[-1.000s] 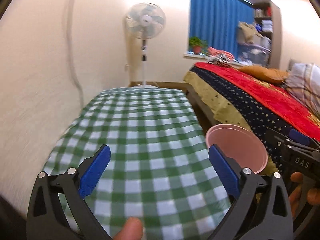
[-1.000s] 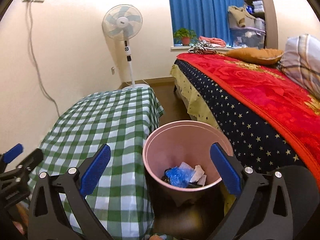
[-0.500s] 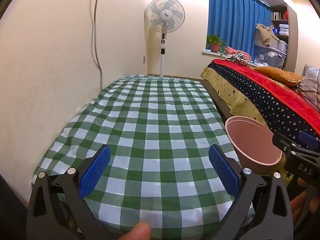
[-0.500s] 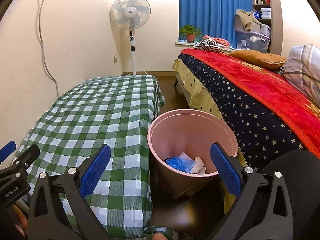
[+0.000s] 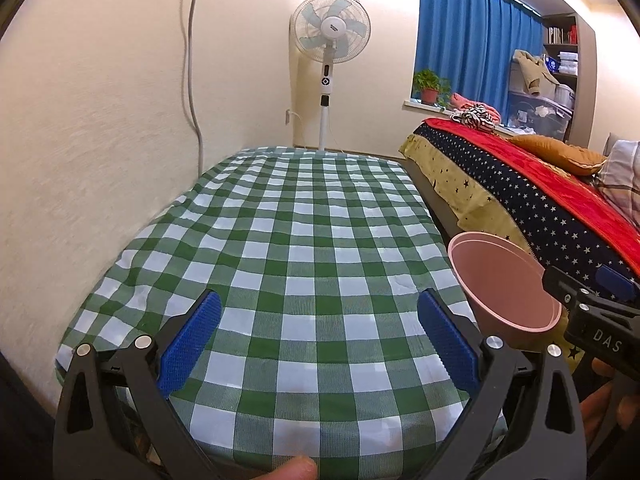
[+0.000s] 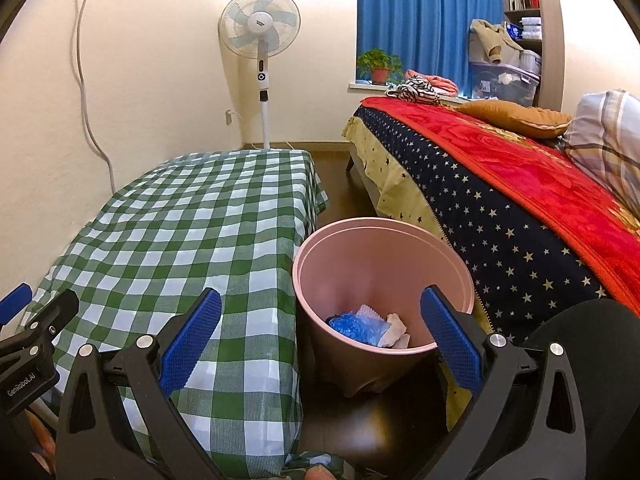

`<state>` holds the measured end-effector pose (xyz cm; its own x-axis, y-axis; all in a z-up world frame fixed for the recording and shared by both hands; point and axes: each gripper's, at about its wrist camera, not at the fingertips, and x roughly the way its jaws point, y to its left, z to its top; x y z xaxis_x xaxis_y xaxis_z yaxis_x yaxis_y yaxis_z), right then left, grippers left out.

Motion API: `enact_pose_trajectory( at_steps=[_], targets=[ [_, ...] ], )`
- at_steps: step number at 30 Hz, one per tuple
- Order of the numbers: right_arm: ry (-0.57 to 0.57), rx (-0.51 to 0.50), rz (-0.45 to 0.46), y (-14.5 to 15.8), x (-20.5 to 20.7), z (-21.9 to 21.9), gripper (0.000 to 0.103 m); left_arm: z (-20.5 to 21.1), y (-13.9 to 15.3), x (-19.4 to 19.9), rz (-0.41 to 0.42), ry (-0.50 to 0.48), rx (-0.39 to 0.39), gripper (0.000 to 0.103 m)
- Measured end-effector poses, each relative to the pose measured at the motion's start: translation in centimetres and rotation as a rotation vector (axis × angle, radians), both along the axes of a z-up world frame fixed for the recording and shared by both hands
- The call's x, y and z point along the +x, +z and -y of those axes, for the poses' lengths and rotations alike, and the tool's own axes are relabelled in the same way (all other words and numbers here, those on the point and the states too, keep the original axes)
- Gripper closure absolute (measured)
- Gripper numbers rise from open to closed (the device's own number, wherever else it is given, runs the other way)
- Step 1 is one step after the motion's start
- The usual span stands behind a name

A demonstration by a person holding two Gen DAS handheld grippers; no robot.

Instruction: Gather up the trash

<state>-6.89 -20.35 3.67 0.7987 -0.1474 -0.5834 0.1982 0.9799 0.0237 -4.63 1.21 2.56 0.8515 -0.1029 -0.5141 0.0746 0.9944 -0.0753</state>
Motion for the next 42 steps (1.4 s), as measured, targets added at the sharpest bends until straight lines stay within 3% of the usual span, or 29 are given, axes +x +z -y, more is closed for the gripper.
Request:
enact_pose_trajectory(
  at_steps=[42],
  targets=[
    [-0.001,0.000,-0.001,-0.11,0.01,0.19,0.005,0.61,-0.14,-0.42,-0.001,-0.012,-0.009,0.008]
  ],
)
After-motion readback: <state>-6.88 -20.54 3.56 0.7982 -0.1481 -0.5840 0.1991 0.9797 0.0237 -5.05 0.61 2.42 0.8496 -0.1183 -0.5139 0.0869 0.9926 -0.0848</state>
